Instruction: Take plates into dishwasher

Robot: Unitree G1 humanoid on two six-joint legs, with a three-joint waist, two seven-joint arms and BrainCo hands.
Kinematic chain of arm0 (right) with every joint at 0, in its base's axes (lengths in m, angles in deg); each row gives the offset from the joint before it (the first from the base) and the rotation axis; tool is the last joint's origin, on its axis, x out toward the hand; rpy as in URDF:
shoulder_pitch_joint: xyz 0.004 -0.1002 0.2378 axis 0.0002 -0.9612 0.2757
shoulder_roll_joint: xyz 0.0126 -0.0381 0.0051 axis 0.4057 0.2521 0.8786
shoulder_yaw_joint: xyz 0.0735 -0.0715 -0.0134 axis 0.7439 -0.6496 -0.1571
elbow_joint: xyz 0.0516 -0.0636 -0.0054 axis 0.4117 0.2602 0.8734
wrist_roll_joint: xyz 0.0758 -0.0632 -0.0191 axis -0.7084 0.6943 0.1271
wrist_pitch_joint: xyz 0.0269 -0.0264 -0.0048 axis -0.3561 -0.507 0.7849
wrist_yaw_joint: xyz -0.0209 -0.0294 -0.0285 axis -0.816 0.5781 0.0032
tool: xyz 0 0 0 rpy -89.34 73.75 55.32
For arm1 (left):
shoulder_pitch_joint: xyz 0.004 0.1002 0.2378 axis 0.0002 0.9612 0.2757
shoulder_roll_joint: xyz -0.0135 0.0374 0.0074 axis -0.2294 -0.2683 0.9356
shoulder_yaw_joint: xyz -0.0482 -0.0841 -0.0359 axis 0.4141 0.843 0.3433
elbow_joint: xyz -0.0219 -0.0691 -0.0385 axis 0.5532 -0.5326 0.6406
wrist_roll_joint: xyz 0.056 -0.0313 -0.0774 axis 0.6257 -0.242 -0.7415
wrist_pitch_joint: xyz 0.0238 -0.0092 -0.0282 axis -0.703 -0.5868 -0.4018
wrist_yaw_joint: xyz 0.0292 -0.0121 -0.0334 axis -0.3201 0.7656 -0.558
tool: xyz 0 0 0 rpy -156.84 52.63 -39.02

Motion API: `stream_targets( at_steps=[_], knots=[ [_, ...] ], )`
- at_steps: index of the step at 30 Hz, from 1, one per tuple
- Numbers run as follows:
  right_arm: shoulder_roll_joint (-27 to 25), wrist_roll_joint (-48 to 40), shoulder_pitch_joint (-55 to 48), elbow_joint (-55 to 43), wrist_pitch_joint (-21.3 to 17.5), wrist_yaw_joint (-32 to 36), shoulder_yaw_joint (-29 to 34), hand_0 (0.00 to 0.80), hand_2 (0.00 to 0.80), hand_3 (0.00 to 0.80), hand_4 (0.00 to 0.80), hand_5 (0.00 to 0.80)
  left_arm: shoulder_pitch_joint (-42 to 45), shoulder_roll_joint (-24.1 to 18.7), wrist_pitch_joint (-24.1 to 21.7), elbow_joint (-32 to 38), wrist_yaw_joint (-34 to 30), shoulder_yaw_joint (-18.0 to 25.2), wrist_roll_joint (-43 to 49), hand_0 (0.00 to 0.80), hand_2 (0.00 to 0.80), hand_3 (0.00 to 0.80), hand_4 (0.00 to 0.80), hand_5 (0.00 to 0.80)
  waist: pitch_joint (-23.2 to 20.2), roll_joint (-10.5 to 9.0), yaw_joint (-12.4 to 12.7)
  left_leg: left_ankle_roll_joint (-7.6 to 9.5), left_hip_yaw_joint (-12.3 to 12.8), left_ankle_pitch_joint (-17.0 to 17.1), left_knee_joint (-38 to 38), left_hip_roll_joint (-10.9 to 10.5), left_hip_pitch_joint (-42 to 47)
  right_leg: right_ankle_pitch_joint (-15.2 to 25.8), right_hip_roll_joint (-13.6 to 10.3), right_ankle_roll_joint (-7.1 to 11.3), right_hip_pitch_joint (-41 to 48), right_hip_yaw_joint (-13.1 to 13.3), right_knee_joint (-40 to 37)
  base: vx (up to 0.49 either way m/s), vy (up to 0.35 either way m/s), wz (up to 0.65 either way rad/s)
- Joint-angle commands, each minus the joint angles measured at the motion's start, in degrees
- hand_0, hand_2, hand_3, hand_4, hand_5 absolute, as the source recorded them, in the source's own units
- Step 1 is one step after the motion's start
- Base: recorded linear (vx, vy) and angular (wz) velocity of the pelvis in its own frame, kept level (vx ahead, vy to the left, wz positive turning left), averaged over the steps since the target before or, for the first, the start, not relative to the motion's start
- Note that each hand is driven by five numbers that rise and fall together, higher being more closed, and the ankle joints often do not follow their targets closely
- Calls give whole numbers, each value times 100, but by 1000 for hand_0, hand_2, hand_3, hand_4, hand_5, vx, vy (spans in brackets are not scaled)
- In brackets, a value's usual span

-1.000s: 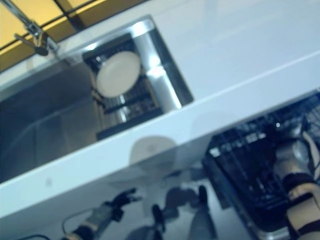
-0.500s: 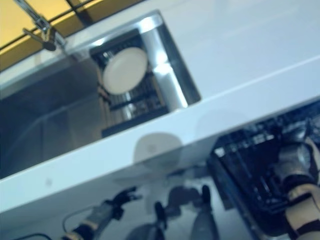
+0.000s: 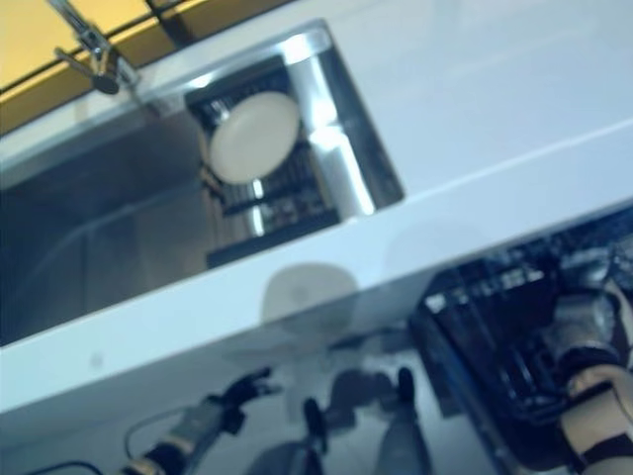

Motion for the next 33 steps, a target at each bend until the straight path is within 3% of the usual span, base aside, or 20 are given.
stream_targets(
  at_steps=[1, 6, 7, 8, 9, 12, 33],
  knots=[
    [347, -527, -3, 554, 7, 53, -107, 800, 800, 800, 800, 800, -189, -248, -167, -212, -69, -158, 13, 0, 0, 0, 0, 0, -174, -518, -25, -4, -237, -90, -13, 128, 168, 114, -542, 548, -107, 397, -4, 0, 0, 0],
    [350, -603, -123, 526, 70, 50, 20, 800, 800, 800, 800, 800, -172, -259, -153, -230, -67, -120, 64, 0, 0, 0, 0, 0, -207, -591, -39, 4, -225, -108, -13, 145, 199, 100, -513, 552, -64, 428, -4, 0, 0, 0],
    [358, -677, -167, 534, 99, 36, 60, 731, 731, 731, 731, 731, -166, -261, -156, -253, -70, -112, 87, 0, 0, 0, 0, 0, -224, -619, -42, 11, -227, -114, -13, 149, 211, 100, -502, 552, -54, 432, -4, 0, 0, 0],
    [357, -732, -185, 530, 118, 30, 79, 521, 521, 521, 521, 521, -163, -260, -148, -258, -63, -115, 97, 0, 0, 0, 0, 0, -235, -637, -45, 12, -223, -118, -13, 157, 220, 99, -499, 552, -48, 434, -4, 0, 0, 0],
    [379, -762, -218, 526, 144, 13, 100, 452, 452, 452, 452, 452, -148, -253, -143, -263, -44, -121, 106, 0, 0, 0, 0, 0, -246, -655, -49, 15, -217, -125, -13, 164, 233, 95, -492, 551, -38, 445, -4, 0, 0, 0],
    [395, -787, -274, 515, 172, -79, 184, 0, 0, 0, 0, 0, -138, -267, -121, -280, -20, -114, 125, 0, 0, 0, 0, 0, -267, -702, -51, 23, -206, -140, -13, 184, 258, 92, -480, 556, -8, 458, -4, 0, 0, 0],
    [66, -590, -597, 90, 260, -87, 602, 0, 0, 0, 0, 0, 72, -395, 18, -325, -112, 11, 304, 0, 0, 0, 0, 0, -590, -1102, -102, 34, -85, -224, -13, 321, 481, 44, -343, 578, 189, 604, -4, 23, 3, -2]
  ],
)
